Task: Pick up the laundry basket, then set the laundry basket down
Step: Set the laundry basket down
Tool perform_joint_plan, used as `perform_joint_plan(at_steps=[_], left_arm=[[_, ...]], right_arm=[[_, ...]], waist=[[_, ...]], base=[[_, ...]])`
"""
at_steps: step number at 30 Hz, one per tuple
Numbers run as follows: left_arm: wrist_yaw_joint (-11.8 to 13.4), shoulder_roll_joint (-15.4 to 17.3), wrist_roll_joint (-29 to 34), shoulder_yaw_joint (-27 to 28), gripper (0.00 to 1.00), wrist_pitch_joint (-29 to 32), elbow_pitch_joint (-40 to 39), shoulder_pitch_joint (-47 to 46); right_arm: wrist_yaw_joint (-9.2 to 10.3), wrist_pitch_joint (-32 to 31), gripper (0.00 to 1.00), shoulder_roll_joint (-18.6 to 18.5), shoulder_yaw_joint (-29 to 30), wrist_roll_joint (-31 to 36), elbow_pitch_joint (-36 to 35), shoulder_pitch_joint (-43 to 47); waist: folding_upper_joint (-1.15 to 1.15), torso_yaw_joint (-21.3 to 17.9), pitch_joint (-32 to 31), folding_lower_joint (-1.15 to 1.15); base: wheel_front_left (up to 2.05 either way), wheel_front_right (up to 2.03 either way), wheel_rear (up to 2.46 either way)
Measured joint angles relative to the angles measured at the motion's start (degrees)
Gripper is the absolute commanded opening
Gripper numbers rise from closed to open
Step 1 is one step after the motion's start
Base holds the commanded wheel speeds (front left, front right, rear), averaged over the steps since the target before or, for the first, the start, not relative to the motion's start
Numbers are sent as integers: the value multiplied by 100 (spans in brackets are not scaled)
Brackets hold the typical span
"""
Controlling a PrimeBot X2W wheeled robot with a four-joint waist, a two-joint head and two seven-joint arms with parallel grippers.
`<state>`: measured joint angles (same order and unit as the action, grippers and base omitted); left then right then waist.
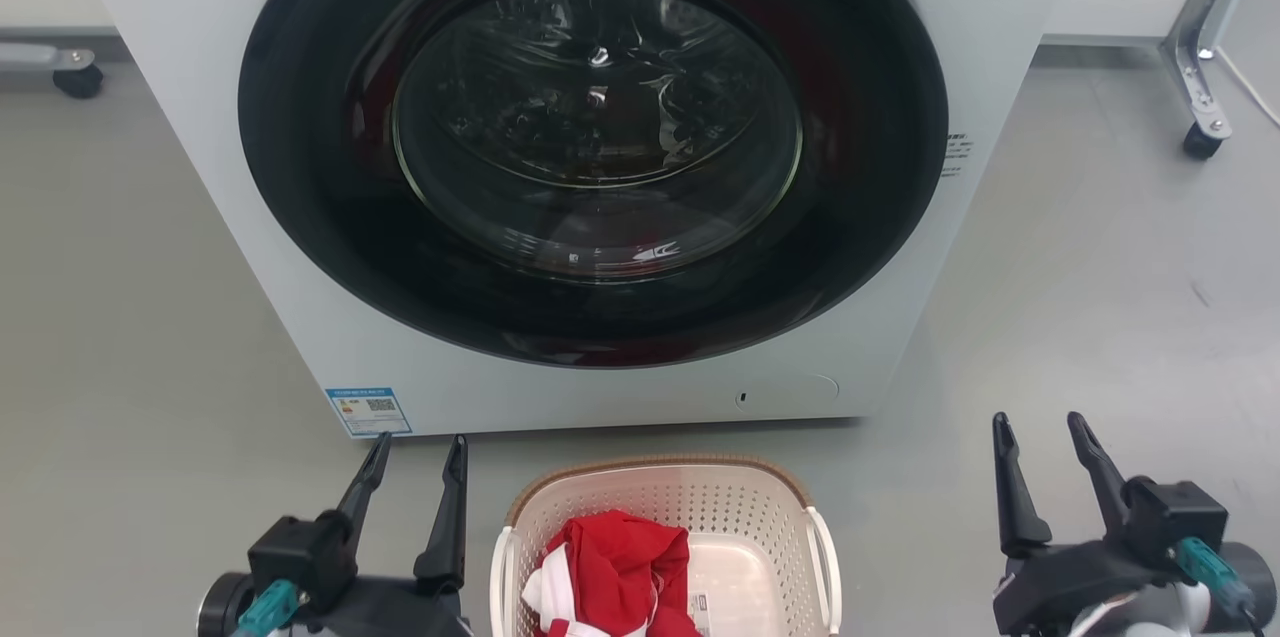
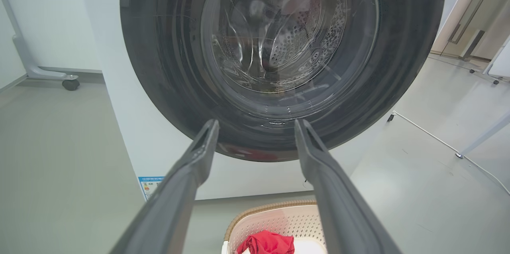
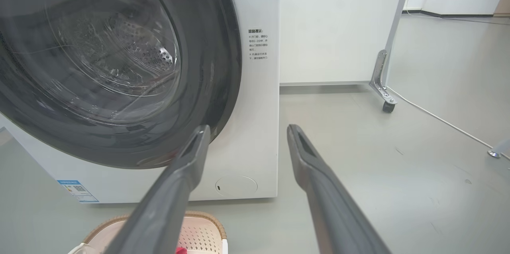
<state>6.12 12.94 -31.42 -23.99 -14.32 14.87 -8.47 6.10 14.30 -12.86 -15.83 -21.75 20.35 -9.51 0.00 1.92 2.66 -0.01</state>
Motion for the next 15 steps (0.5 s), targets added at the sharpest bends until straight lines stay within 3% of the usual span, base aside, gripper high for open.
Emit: perform_joint_plan(at_steps=[15], left_arm=[[93, 27, 314, 375, 100, 0, -896, 932]], right_arm=[[91, 0, 100, 16, 312, 282, -991, 960]], waist=[[1, -107, -157, 1]], base=[[0, 0, 0]])
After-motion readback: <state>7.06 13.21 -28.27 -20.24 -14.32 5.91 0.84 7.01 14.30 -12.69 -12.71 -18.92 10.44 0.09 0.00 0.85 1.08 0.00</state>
